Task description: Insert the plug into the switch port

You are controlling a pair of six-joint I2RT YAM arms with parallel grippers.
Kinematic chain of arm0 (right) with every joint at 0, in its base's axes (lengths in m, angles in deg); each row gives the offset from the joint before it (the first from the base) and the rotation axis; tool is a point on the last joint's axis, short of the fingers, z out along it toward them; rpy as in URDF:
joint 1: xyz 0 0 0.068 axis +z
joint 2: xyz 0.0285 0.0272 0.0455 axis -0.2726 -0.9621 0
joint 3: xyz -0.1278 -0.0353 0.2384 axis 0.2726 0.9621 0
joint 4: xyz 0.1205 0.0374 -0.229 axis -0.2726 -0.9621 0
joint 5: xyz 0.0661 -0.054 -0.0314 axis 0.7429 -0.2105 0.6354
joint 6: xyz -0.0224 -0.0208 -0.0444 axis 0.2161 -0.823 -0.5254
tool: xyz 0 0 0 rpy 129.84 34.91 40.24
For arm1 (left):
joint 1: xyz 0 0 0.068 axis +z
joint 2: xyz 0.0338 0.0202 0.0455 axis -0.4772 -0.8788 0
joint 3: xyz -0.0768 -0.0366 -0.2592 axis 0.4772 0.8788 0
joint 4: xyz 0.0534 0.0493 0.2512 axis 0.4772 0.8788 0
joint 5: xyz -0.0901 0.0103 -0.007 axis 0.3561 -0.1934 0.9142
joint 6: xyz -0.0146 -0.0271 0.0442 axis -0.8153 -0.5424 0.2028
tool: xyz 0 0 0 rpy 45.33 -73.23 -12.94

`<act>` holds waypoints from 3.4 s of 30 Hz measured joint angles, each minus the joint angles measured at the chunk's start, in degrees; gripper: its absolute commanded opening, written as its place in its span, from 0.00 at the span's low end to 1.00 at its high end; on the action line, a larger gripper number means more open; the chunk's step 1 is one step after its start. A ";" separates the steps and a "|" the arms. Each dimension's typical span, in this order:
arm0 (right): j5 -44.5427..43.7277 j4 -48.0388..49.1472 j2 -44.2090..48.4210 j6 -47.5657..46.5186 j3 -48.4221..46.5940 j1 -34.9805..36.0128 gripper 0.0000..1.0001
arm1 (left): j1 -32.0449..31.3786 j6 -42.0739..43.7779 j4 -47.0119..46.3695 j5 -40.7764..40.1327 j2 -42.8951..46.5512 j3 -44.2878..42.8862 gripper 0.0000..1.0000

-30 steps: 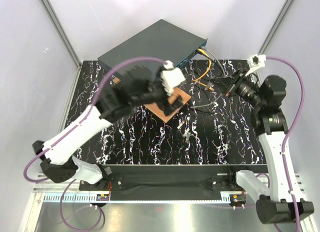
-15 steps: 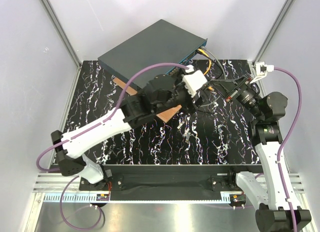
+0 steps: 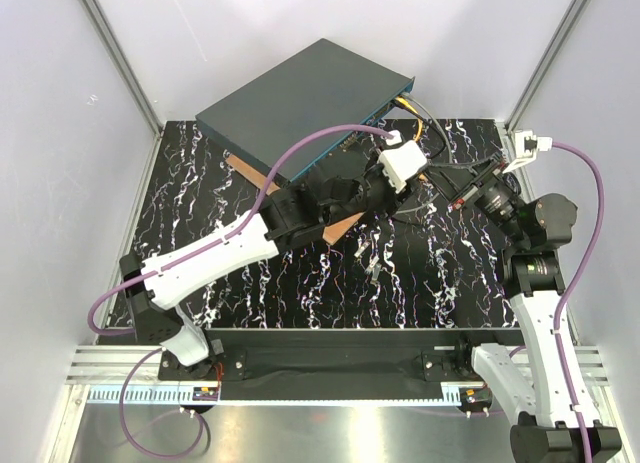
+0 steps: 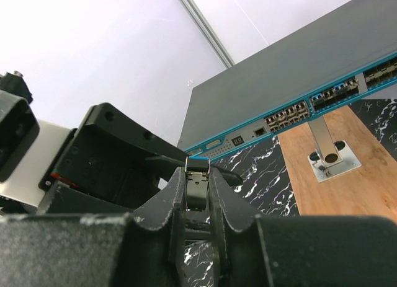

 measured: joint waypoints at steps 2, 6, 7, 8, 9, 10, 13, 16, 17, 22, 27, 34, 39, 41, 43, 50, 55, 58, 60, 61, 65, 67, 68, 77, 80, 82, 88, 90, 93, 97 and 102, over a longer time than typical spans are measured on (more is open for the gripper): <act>0.02 -0.02 0.13 0.13 0.35 0.00 0.00 | 0.00 0.02 -0.37 0.00 0.00 -0.11 0.47; 0.04 -0.20 0.13 0.33 0.85 0.00 0.00 | 0.00 0.00 -0.66 0.00 -0.02 -0.70 0.36; 0.07 -0.28 0.13 0.37 0.87 0.00 0.00 | 0.00 0.09 -0.66 -0.02 -0.02 -0.92 0.33; 0.04 -0.28 0.13 0.44 0.90 0.00 0.00 | 0.00 0.26 -0.66 0.02 -0.02 -1.09 0.28; 0.02 -0.26 0.15 0.44 0.90 0.00 0.00 | 0.00 0.37 -0.63 0.04 -0.02 -1.20 0.26; 0.04 -0.26 0.15 0.46 0.90 0.00 0.00 | -0.07 0.48 -0.61 0.07 -0.02 -1.20 0.22; 0.02 -0.52 0.17 0.42 0.87 0.00 0.00 | -0.39 1.03 -0.59 0.02 -0.13 -1.20 0.09; -0.02 -0.96 0.22 0.35 0.81 -0.02 0.42 | -0.35 1.70 -0.57 -0.22 -0.13 -1.20 0.00; 0.04 -1.92 0.22 0.31 0.44 -0.02 0.54 | -0.37 2.19 -0.52 -0.24 -0.13 -1.18 0.00; 3.08 -16.09 -1.05 -6.12 -7.13 0.07 0.79 | -0.31 6.34 -1.68 -0.02 1.14 1.22 0.00; 5.99 -35.76 -5.16 -21.90 -25.20 0.04 0.94 | -0.48 15.10 -1.70 2.32 7.63 10.32 0.00; 15.17 -62.71 -10.08 -46.84 -40.15 0.04 0.93 | -1.44 32.50 -4.15 7.87 19.06 22.05 0.00; 16.90 -81.02 -20.15 -69.55 -49.48 0.04 0.92 | -3.96 48.09 -5.97 10.56 23.30 27.78 0.00; 16.22 -84.17 -22.64 -75.89 -49.68 0.04 0.92 | -5.01 52.85 -5.86 10.73 23.28 28.83 0.00; 15.13 -86.66 -23.52 -80.50 -49.24 0.04 0.89 | -5.86 56.04 -5.70 10.71 22.84 29.35 0.00; 12.22 -89.74 -14.34 -88.39 -43.56 0.04 0.90 | -5.05 45.13 3.08 14.36 18.75 21.16 0.00; 11.72 -87.52 -2.19 -95.34 -34.82 0.04 0.86 | -2.45 24.44 11.19 22.75 15.80 9.22 0.00; 11.85 -85.13 3.50 -102.22 -30.95 0.04 0.82 | -1.55 10.12 14.29 29.77 14.64 5.73 0.00; 11.85 -84.26 5.60 -108.39 -28.92 0.04 0.79 | -1.14 2.12 14.99 33.55 13.77 5.62 0.00; 11.85 -84.11 6.01 -111.01 -28.28 0.04 0.78 | -0.81 -2.45 14.99 35.34 13.35 6.32 0.00; 12.81 -83.84 6.03 -122.73 -27.19 0.04 0.73 | 1.40 -17.49 14.64 42.29 11.74 10.93 0.00; 14.40 -84.28 6.03 -128.32 -27.28 0.04 0.69 | 2.49 -23.32 14.34 45.72 10.54 12.79 0.00; 15.30 -85.07 6.03 -131.64 -27.41 0.04 0.66 | 2.99 -26.18 14.38 47.43 9.53 13.16 0.00; 17.88 -90.62 1.84 -155.71 -31.21 0.04 0.64 | 5.09 -40.63 14.47 56.89 -0.87 11.69 0.00; 18.18 -90.73 -0.79 -158.00 -31.19 0.04 0.64 | 6.84 -43.71 12.63 59.93 -2.14 11.32 0.00; 18.51 -90.64 -2.05 -158.70 -30.73 0.04 0.63 | 8.04 -44.44 12.28 61.53 -3.30 9.75 0.00; 19.47 -90.64 -1.60 -160.08 -25.00 0.04 0.62 | 11.52 -43.67 12.76 61.86 -5.46 4.61 0.00; 19.52 -90.75 -0.83 -160.26 -23.30 0.07 0.62 | 12.39 -43.28 13.20 61.42 -5.62 4.35 0.00; 19.50 -90.84 -0.17 -160.41 -21.20 0.04 0.61 | 13.33 -42.51 14.69 60.54 -6.64 3.69 0.00; 19.50 -90.88 -0.55 -160.43 -20.06 0.07 0.62 | 13.33 -41.94 15.76 59.78 -8.33 3.52 0.00; 19.45 -90.92 -1.73 -160.45 -19.69 0.07 0.61 | 13.05 -41.48 16.59 58.99 -9.11 3.52 0.00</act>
